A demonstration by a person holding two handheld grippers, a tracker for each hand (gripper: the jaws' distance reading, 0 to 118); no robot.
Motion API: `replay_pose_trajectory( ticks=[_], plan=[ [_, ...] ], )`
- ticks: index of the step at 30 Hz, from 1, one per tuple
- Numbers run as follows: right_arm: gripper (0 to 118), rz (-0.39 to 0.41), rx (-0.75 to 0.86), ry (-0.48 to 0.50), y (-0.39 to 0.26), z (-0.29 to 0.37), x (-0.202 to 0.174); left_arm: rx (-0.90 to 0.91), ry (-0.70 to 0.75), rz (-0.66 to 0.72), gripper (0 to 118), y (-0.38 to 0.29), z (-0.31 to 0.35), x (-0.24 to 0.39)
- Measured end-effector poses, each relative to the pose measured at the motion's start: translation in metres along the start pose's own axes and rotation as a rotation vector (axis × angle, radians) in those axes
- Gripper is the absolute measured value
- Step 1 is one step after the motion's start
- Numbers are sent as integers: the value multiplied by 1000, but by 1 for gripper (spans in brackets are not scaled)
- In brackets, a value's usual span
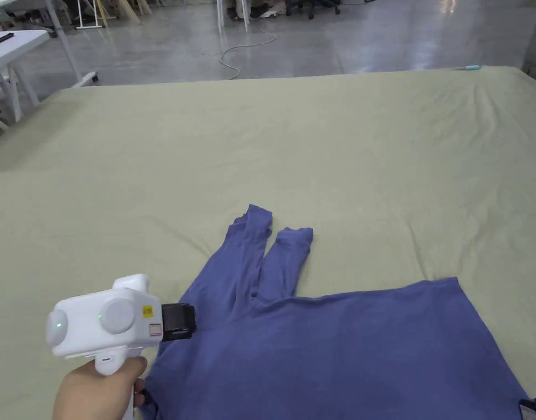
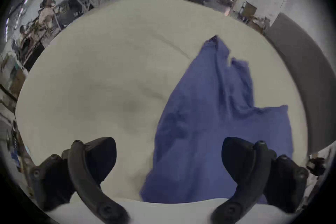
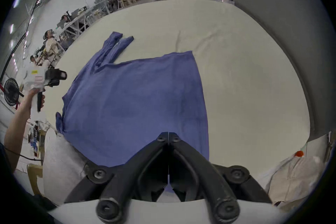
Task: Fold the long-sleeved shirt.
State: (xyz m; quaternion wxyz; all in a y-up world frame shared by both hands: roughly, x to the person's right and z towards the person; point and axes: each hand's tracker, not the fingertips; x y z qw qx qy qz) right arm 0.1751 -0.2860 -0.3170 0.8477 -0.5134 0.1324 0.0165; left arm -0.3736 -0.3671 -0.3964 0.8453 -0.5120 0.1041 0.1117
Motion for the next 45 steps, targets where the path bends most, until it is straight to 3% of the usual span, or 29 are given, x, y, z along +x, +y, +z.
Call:
replay_pose_trajectory(
  ticks=[1, 3, 5, 6, 7, 8, 9, 10, 11, 12, 16, 18, 20, 22, 23, 24, 26, 27, 31, 37, 41, 45],
  plan=[
    [0, -10, -11, -5, 1, -2, 0, -41, 7, -38, 109, 1, -17, 4],
    [0, -22, -34, -18, 4, -10, 6, -166, 92, -137, 38, -5, -37, 19],
    [0, -21, -46, -35, 17, -17, 6, -45, 116, -230, 30, -4, -15, 37],
    [0, -14, -45, -39, 26, -21, 8, -17, 96, -269, 10, -6, -4, 36],
    [0, -7, -42, -39, 39, -26, 10, 18, 79, -302, 4, -7, 2, 40],
    [10, 1, -37, -43, 57, -32, 8, 41, 92, -311, 4, -8, 8, 42],
    [47, 15, -14, -57, 75, -39, 6, 37, 92, -300, 4, -8, 13, 42],
    [93, 16, 23, -81, 96, -52, 7, 40, 77, -290, 4, -6, 12, 34],
    [117, 42, 38, -90, 117, -71, 8, 64, 62, -261, 4, -2, 18, 29],
    [115, 53, 90, -30, 135, -86, 8, 64, 39, -230, 4, 0, 23, 26],
    [115, 37, -68, -135, 200, -174, -2, 58, -3, -201, 4, -5, 50, 32],
    [101, 48, -159, -151, 220, -206, 8, 64, -2, -211, 4, -2, 57, 31],
    [67, 53, -249, -204, 221, -240, 3, 64, -19, -202, 4, -1, 65, 29],
    [65, 47, -236, -184, 215, -236, 2, 68, -23, -202, 4, 1, 69, 28],
    [45, 51, -229, -188, 217, -230, 1, 68, -26, -204, 4, 2, 72, 28],
    [0, 55, -230, -180, 219, -223, 1, 70, -29, -206, 4, 2, 75, 28],
    [0, 104, -172, -102, 218, -191, 1, 78, -38, -210, 4, 3, 82, 30],
    [0, 53, -178, -118, 212, -180, 0, 85, -43, -211, 4, 4, 87, 31],
    [0, 132, -67, -29, 191, -80, -1, 119, -110, -185, 4, 8, 119, 30],
    [0, 176, 83, -64, 191, 38, 4, 193, -139, -257, 4, 57, 178, 43],
    [0, 147, 192, -109, 239, 106, 17, 249, -214, -219, 4, 127, 227, 55],
    [0, 141, 297, -131, 311, 168, 20, 349, -165, -272, 4, 211, 272, 70]
  ],
)
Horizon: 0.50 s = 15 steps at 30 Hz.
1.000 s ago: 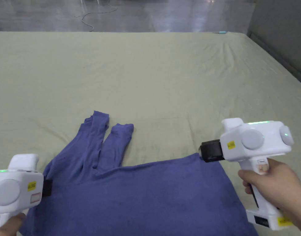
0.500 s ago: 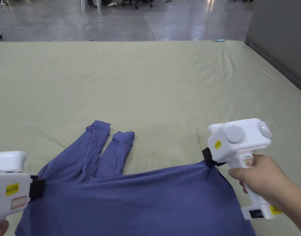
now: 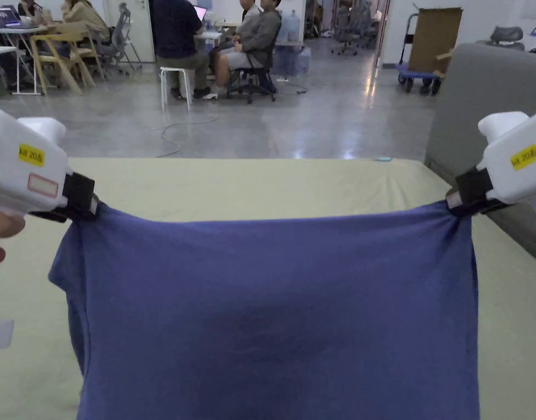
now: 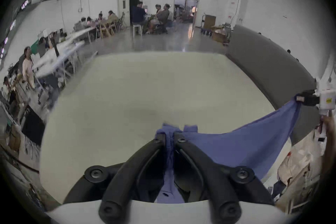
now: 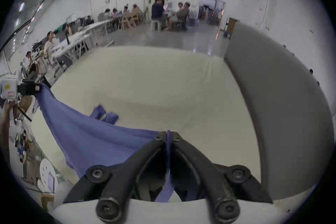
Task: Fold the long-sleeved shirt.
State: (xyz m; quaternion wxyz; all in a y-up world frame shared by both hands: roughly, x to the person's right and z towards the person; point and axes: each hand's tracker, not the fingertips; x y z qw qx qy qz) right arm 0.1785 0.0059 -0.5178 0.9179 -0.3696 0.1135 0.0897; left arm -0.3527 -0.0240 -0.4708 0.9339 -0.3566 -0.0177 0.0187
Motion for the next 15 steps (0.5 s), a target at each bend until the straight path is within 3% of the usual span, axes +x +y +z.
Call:
replay_pose_trajectory(
  ticks=[6, 9, 13, 15],
  plan=[
    [0, 20, 111, -33, 145, 24, 10, 117, 65, 1, 4, 141, 11, -6],
    [0, -13, 225, -81, 203, 30, 8, 172, 93, 78, 4, 196, 12, -3],
    [0, -15, 315, -129, 273, 32, 8, 268, 156, 70, 4, 265, 17, 1],
    [0, -55, 398, -149, 300, 44, 11, 321, 150, 98, 4, 297, 28, 2]
  ],
)
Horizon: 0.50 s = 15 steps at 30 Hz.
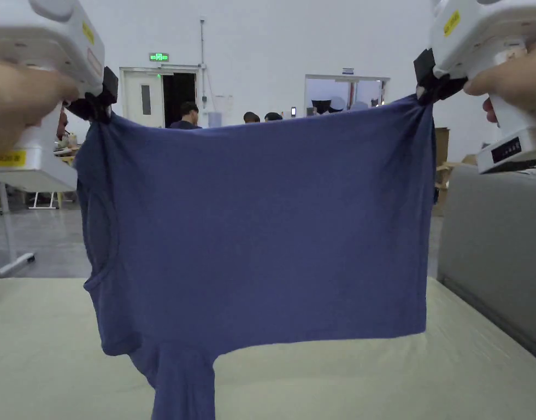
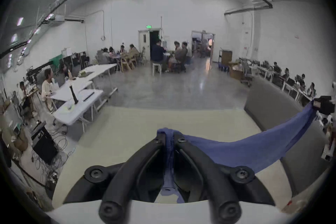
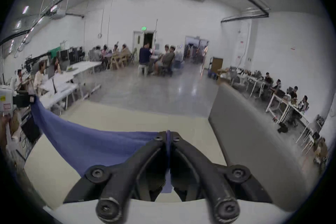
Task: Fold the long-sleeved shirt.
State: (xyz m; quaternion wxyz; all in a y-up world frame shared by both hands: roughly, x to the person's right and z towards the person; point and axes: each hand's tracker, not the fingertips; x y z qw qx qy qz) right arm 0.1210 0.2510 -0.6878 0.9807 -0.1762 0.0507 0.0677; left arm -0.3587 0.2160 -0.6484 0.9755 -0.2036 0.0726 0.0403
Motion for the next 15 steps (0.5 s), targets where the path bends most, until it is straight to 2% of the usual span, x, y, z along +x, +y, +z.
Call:
replay_pose_trajectory(
  ticks=[3, 5, 6, 7, 11, 15],
  plan=[
    [0, -75, 159, -85, 33, 5, 10, 174, -54, 141, 4, 48, 14, -2],
    [0, -88, 215, -129, 52, 6, 14, 217, -16, 141, 4, 71, 18, 1],
    [0, -93, 251, -116, 59, 8, 16, 209, -32, 142, 4, 79, 16, 3],
    [0, -84, 262, -111, 64, 8, 16, 269, -37, 124, 4, 86, 18, 7],
    [0, -51, 246, -131, 67, -19, 13, 262, 4, 65, 4, 81, 4, 23],
    [0, 1, 159, -126, 32, -78, 7, 211, -13, 55, 4, 52, -57, 22]
  ],
)
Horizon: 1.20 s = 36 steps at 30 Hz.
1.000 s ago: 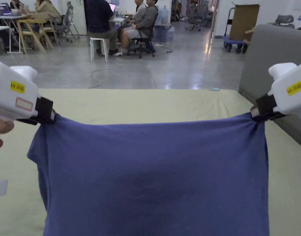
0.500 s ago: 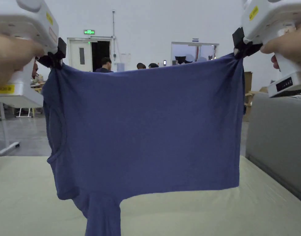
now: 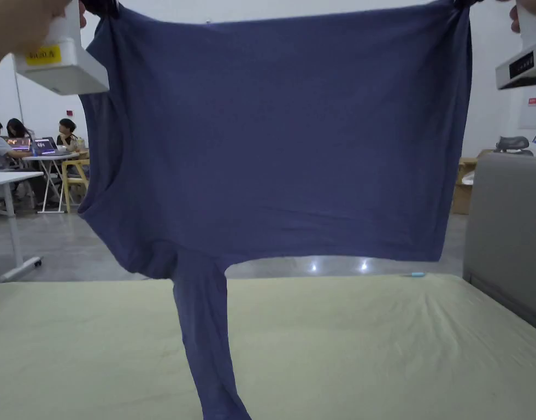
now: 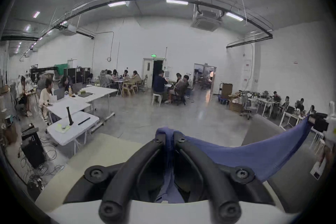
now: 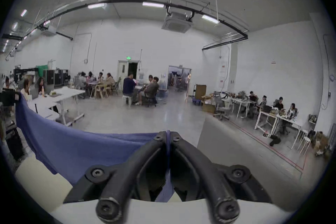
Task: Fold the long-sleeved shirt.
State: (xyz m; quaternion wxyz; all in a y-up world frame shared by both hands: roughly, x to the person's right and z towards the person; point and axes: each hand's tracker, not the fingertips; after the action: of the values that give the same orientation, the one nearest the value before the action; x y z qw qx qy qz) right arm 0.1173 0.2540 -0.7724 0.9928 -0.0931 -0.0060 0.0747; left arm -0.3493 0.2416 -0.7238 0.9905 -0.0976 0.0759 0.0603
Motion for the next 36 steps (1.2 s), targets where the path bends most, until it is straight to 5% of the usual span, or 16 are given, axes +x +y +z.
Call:
replay_pose_trajectory(
  ticks=[9, 17, 20, 24, 36],
  plan=[
    [0, 55, -404, 93, -252, -150, -44, -434, 8, -55, 4, -259, -131, -10],
    [0, 69, -716, 155, -457, -167, -65, -730, 46, -69, 4, -442, -168, -41],
    [0, 61, -745, 189, -492, -131, -60, -786, 41, -71, 4, -471, -139, -54],
    [0, 17, -813, 243, -534, -69, -43, -864, 12, -243, 4, -503, -82, -63],
    [0, -10, -898, 328, -607, 205, 17, -1007, -128, -192, 4, -557, 188, -79]
  ],
)
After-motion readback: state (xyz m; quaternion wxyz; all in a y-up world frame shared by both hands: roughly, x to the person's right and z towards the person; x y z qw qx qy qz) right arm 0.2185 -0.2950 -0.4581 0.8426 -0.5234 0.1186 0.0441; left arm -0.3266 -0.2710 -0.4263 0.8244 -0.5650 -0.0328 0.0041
